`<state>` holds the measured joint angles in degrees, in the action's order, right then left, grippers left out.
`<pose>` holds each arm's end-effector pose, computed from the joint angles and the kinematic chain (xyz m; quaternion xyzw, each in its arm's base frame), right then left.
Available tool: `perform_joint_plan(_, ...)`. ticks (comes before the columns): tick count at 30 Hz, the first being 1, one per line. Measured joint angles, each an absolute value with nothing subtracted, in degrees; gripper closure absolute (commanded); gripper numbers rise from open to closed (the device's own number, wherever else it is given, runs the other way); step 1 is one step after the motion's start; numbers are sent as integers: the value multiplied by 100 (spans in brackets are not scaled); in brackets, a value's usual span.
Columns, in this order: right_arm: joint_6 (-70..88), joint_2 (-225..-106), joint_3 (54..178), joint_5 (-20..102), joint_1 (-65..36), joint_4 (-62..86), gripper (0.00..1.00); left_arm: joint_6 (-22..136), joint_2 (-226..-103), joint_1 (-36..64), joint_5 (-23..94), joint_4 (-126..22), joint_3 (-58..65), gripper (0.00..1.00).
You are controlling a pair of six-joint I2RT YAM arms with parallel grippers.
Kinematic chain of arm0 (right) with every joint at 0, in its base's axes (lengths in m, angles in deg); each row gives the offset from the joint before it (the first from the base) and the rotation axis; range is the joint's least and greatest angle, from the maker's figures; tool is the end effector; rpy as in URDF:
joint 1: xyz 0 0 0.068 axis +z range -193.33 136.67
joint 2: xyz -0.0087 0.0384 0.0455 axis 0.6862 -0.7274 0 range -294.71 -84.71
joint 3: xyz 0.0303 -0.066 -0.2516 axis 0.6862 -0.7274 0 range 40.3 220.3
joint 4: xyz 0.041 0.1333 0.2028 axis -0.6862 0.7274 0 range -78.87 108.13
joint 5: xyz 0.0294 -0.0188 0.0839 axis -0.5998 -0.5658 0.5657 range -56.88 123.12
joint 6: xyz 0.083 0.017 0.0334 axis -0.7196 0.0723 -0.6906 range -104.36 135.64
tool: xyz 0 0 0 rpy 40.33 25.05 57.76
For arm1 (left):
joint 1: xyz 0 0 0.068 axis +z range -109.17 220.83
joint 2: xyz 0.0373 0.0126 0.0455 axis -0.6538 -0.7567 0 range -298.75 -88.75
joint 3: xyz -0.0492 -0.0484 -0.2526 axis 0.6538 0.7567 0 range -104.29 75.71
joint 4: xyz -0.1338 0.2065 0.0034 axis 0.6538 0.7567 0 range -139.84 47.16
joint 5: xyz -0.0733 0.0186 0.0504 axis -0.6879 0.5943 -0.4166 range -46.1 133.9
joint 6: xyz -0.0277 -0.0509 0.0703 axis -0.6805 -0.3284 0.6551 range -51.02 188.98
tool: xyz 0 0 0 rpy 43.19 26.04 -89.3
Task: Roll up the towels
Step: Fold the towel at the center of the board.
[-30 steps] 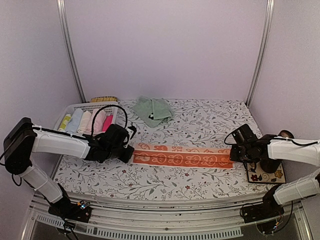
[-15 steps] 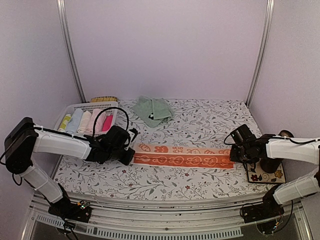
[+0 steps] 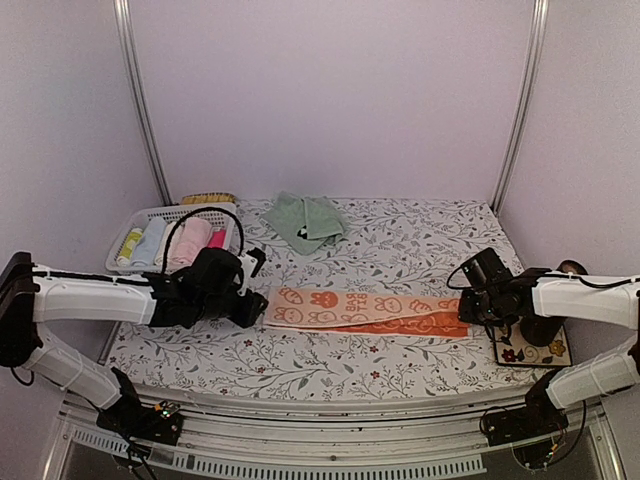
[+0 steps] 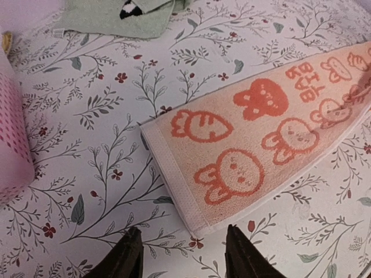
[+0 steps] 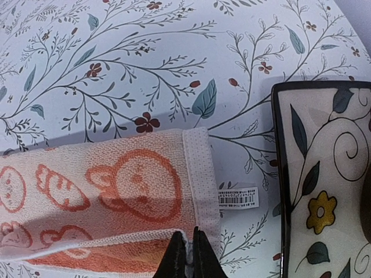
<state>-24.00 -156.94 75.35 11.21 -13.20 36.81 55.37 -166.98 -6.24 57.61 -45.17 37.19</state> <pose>0.2137 0.0889 0.1306 0.1235 0.9474 -0.0197 0.2946 0.2132 -0.2008 0.1538 0.2191 0.8898 -0.0995 0.3878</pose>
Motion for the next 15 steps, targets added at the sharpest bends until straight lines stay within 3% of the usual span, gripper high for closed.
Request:
perform_joint_plan(5,-2359,-15685,7535,1267,-1270,3598,82,5522,-16948,-629,6011,-4604,3441,43)
perform_joint_plan(12,-2304,-15292,7535,1477,-1244,3685,43,5454,-17927,-637,6122,-4677,2925,33)
perform_joint_plan(15,-2308,-14957,7537,1510,-1230,3753,35,5435,-18147,-642,6144,-4679,2761,30)
